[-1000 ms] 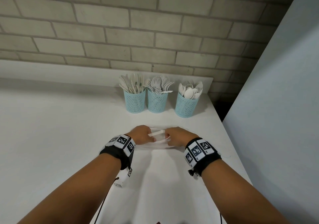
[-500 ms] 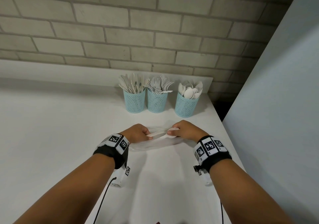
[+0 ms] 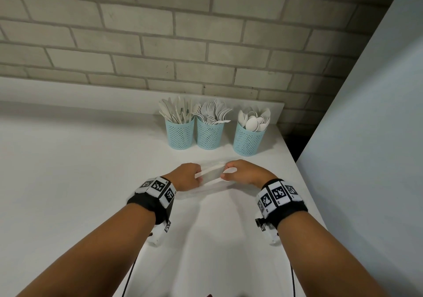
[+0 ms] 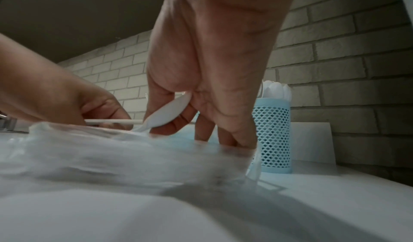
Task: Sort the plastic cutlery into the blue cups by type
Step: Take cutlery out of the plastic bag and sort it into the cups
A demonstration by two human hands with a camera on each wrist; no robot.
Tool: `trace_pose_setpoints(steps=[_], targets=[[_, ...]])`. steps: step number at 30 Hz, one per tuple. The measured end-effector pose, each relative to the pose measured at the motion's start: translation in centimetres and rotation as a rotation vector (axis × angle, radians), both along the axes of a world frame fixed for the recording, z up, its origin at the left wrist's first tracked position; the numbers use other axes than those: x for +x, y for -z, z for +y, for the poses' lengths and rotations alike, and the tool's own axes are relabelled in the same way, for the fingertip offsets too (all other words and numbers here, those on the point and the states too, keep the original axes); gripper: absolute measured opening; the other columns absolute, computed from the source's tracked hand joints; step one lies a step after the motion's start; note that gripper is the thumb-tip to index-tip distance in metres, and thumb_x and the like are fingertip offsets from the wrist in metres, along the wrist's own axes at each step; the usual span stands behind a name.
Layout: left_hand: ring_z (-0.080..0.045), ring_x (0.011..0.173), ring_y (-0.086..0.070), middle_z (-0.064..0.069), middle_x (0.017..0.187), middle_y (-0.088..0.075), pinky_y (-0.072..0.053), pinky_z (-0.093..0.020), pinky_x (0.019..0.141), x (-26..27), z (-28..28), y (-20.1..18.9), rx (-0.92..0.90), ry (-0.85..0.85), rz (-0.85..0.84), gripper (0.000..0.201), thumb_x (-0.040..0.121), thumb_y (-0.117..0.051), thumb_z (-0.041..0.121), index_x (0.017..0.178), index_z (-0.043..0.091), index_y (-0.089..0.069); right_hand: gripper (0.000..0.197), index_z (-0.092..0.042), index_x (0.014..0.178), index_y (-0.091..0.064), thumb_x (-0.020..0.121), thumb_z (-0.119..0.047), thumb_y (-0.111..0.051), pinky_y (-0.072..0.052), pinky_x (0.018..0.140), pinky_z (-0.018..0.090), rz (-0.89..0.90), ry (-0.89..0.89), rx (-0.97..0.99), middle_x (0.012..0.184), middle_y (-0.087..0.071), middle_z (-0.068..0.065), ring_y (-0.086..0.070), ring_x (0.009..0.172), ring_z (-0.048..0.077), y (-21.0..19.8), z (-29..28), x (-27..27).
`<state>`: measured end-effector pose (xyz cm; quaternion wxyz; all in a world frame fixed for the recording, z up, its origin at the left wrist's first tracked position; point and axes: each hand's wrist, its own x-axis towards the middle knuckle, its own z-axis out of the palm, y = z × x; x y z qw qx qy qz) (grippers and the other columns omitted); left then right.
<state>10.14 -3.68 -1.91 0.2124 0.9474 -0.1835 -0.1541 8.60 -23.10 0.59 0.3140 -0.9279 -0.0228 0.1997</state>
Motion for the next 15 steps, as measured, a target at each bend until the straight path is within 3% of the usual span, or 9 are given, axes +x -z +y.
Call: trace_pose_setpoints(steps=[3, 6, 9, 11, 12, 15], targets=[[-0.018, 0.083, -0.047, -0.008, 0.093, -0.056, -0.034, -0.021, 0.07, -0.2, 0.1, 0.1, -0.004, 0.009, 0.053, 0.006, 0.088, -0.051, 0.014, 0.086, 0.013, -0.045, 0.02, -0.02, 0.102, -0.062, 0.089, -0.035, -0.06, -0.035, 0.09, 0.026, -0.015, -0.06, -0.085, 0.117, -0.056, -0.001, -0.051, 0.111, 0.018, 0.1, 0.1, -0.1], [-0.018, 0.084, -0.045, -0.002, 0.093, -0.049, -0.033, -0.021, 0.068, -0.7, 0.0, 0.4, 0.02, 0.033, 0.091, 0.008, 0.089, -0.05, 0.013, 0.095, 0.01, -0.047, 0.041, -0.011, 0.125, -0.054, 0.091, -0.033, -0.057, -0.036, 0.099, 0.031, -0.01, -0.06, -0.185, 0.135, -0.051, 0.006, -0.047, 0.123, 0.023, 0.2, -0.1, 0.2], [-0.024, 0.095, -0.054, -0.007, 0.104, -0.058, -0.034, -0.021, 0.075, -0.7, 0.3, 0.6, -0.011, 0.02, 0.048, 0.02, 0.092, -0.048, 0.011, 0.11, 0.002, -0.049, 0.037, -0.006, 0.121, -0.054, 0.093, -0.03, -0.054, -0.036, 0.09, 0.029, 0.001, -0.065, -0.278, 0.13, -0.053, 0.011, -0.05, 0.117, 0.025, -0.2, -0.2, 0.5], [-0.023, 0.098, -0.059, -0.007, 0.104, -0.065, -0.038, -0.022, 0.073, -0.5, 0.8, 0.6, -0.097, 0.018, 0.017, 0.01, 0.092, -0.05, 0.012, 0.101, 0.01, -0.05, 0.032, -0.004, 0.116, -0.056, 0.094, -0.027, -0.052, -0.035, 0.084, 0.027, 0.004, -0.069, -0.302, 0.125, -0.055, 0.012, -0.051, 0.113, 0.026, -0.7, -0.4, 0.6], [-0.021, 0.091, -0.06, -0.004, 0.097, -0.065, -0.039, -0.021, 0.068, -0.5, 1.1, 0.5, -0.146, 0.021, 0.004, 0.006, 0.09, -0.054, 0.015, 0.092, 0.014, -0.049, 0.03, -0.003, 0.114, -0.057, 0.095, -0.026, -0.051, -0.035, 0.083, 0.027, -0.002, -0.075, -0.306, 0.123, -0.056, 0.012, -0.052, 0.112, 0.027, -0.9, -0.5, 0.6], [-0.012, 0.062, -0.044, 0.004, 0.066, -0.048, -0.031, -0.022, 0.057, -0.6, 1.6, 0.2, -0.191, 0.019, -0.048, 0.038, 0.09, -0.058, 0.037, 0.064, 0.018, -0.037, 0.025, -0.009, 0.113, -0.061, 0.094, -0.022, -0.054, -0.042, 0.091, 0.029, -0.012, -0.076, -0.253, 0.125, -0.058, 0.009, -0.057, 0.106, 0.024, -1.0, -1.0, 0.7]])
